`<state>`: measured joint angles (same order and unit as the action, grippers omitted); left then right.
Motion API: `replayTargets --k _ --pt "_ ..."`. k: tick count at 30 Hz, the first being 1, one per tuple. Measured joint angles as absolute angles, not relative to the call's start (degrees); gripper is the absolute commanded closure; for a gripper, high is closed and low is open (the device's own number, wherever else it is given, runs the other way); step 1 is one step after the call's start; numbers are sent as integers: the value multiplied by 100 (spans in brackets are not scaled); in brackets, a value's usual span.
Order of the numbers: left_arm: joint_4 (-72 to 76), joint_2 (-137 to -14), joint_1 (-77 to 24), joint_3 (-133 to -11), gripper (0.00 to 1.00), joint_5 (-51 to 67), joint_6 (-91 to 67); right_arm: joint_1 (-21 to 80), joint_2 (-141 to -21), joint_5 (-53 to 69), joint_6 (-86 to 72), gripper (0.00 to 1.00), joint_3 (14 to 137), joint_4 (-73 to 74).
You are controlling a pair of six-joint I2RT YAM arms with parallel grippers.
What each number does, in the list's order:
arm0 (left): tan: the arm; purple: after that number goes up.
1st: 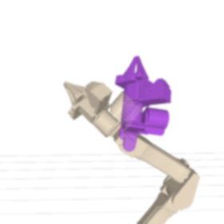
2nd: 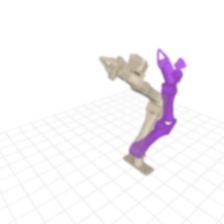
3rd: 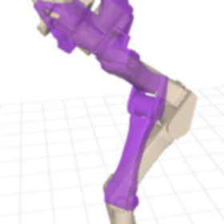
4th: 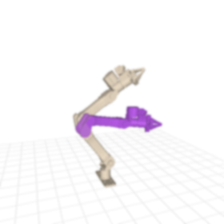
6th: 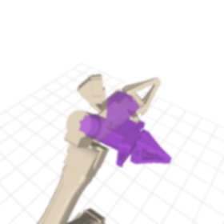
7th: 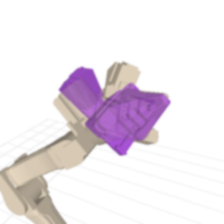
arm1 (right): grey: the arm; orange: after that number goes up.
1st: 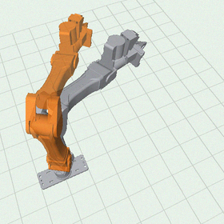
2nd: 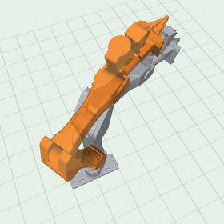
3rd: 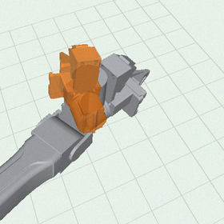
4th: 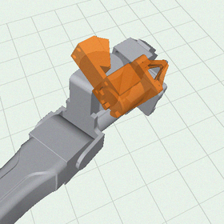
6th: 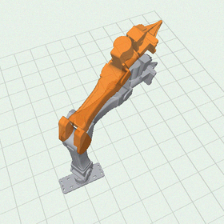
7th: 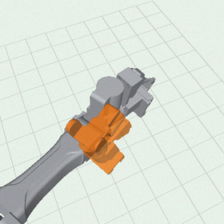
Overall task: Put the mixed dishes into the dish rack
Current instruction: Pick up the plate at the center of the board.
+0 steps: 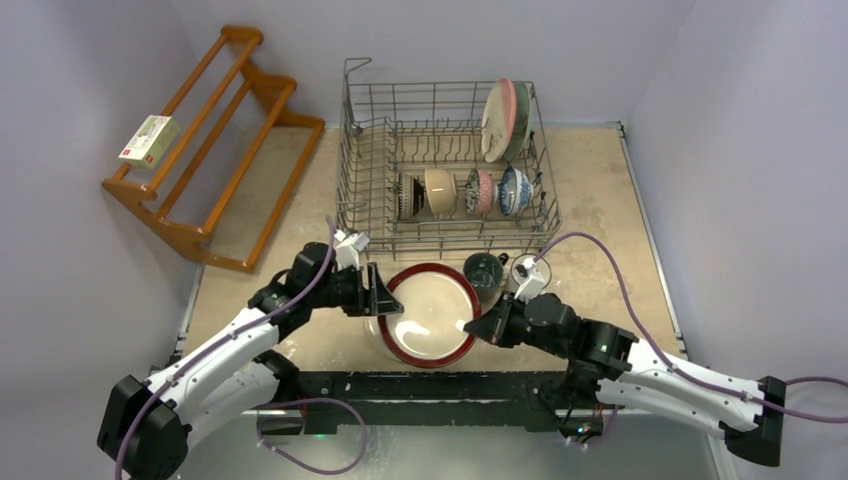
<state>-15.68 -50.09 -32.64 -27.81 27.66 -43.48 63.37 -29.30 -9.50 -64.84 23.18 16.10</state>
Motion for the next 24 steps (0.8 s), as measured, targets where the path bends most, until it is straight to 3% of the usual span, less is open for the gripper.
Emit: replayTargets --k 13,19,24 --pt "-414 -4733 -3096 -2276 69 4001 -4899 6337 -2716 -939 -6490 100 2322 1625" --pt "-45 -4668 -3050 -2158 100 4313 -5098 6331 -2488 -934 -6534 100 2320 1708" --pt "143 -4587 -3033 -2132 100 4390 -5207 6333 -2357 -934 -6556 100 2320 1730"
